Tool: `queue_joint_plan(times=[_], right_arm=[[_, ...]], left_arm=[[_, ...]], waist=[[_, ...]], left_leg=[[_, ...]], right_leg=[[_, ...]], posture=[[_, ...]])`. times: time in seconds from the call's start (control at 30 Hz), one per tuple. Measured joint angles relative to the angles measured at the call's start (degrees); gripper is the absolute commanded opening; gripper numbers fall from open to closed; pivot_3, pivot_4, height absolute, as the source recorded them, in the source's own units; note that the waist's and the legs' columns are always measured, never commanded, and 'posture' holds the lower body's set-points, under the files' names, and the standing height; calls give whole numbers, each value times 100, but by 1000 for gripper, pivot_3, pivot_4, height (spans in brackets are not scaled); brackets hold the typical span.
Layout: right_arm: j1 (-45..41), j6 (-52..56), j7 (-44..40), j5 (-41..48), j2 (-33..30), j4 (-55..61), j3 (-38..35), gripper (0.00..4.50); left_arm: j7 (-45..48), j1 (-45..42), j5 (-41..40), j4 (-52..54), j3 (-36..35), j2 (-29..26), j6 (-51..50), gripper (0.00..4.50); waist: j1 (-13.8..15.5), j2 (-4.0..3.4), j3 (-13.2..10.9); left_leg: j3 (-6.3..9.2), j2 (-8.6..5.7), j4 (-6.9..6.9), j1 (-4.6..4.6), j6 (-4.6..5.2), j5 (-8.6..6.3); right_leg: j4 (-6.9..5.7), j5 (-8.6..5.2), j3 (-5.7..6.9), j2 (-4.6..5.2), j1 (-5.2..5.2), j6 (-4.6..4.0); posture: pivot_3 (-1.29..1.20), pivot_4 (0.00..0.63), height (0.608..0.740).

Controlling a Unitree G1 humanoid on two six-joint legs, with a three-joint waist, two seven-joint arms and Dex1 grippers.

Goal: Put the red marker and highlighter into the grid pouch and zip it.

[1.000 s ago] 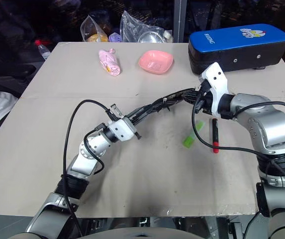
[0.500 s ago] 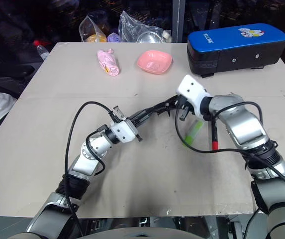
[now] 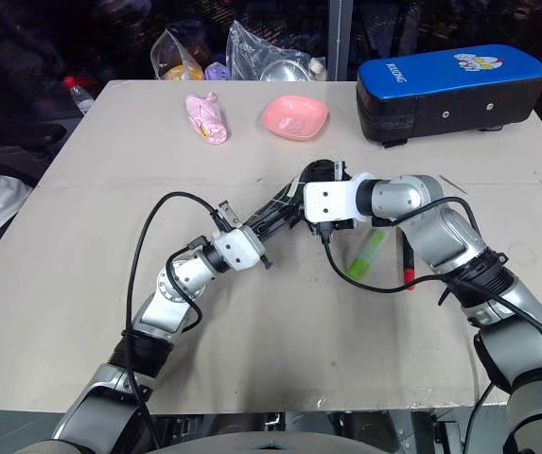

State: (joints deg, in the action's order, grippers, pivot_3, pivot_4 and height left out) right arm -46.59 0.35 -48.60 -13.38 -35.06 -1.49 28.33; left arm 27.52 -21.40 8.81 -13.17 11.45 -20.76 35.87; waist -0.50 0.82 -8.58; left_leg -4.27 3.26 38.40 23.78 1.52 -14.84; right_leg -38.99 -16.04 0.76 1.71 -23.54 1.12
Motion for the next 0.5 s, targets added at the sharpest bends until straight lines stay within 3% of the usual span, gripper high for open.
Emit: queue_joint_plan(times=[0.33, 0.5], right_arm=[[5, -317, -57, -337, 185, -130, -21, 4470], [380, -124, -98, -82, 148, 142, -491, 4470]], left_arm=[[27, -53, 0, -104, 9, 14, -12, 0], [23, -83, 1, -104, 21, 24, -33, 0]], waist=[[2, 0, 0], [40, 0, 0]], left_leg=[[-1, 0, 1, -1, -1, 1], [-2, 0, 3, 1, -1, 1]], right_leg=[[-2, 0, 0, 2, 0, 0], [-1, 0, 0, 4, 1, 0]], posture=[[0, 150, 738], [0, 150, 738]])
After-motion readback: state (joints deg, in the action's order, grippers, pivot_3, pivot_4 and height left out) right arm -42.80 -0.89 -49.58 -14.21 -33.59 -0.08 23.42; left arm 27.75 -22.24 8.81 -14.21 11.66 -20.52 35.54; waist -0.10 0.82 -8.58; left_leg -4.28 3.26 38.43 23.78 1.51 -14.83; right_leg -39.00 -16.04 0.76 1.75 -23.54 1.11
